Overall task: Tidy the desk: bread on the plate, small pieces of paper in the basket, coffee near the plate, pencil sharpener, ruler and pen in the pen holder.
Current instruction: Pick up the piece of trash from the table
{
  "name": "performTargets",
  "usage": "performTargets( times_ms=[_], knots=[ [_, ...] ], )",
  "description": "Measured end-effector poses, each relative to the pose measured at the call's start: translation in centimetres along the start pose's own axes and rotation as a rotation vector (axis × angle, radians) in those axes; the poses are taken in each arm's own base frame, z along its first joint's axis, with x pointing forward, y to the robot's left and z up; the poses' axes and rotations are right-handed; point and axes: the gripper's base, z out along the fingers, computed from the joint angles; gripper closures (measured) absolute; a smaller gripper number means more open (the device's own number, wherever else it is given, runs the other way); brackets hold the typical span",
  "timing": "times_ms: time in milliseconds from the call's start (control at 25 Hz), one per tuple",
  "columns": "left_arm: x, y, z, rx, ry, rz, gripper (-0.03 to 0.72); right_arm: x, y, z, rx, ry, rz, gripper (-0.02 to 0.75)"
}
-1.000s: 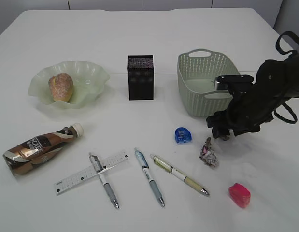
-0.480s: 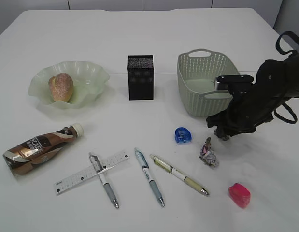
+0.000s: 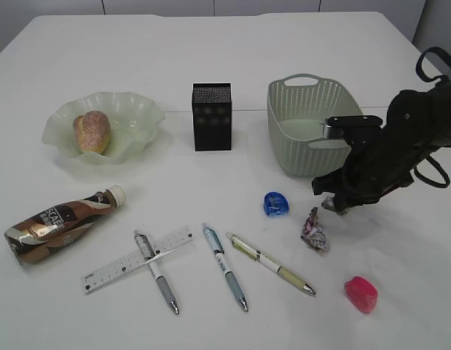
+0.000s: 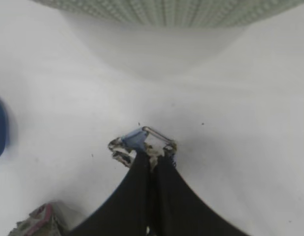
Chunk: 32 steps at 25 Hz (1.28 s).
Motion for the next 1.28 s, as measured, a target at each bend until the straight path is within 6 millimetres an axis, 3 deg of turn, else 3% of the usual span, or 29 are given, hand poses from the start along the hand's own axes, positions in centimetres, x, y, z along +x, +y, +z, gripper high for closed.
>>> performTargets(
  times_ms=[680, 880, 1160, 1280],
  knots=[
    [0.0, 0.0, 0.0, 0.0, 0.0, 0.0, 0.202, 1.2, 0.2, -0.8, -0.015, 0.163, -0.004, 0.725],
    [0.0, 0.0, 0.0, 0.0, 0.0, 0.0, 0.202, 0.9, 0.5, -4.0, -0.023, 0.162, -0.001, 0.725],
    [0.0, -0.1, 0.0, 0.007, 0.001, -0.002, 0.205, 2.7, 0.8, -8.1, -0.041, 0.365, -0.009, 0.725],
    [0.0, -0.1, 0.0, 0.007, 0.001, -0.002, 0.207, 2.2, 1.0, -10.0, -0.045, 0.362, -0.018, 0.725]
  ],
)
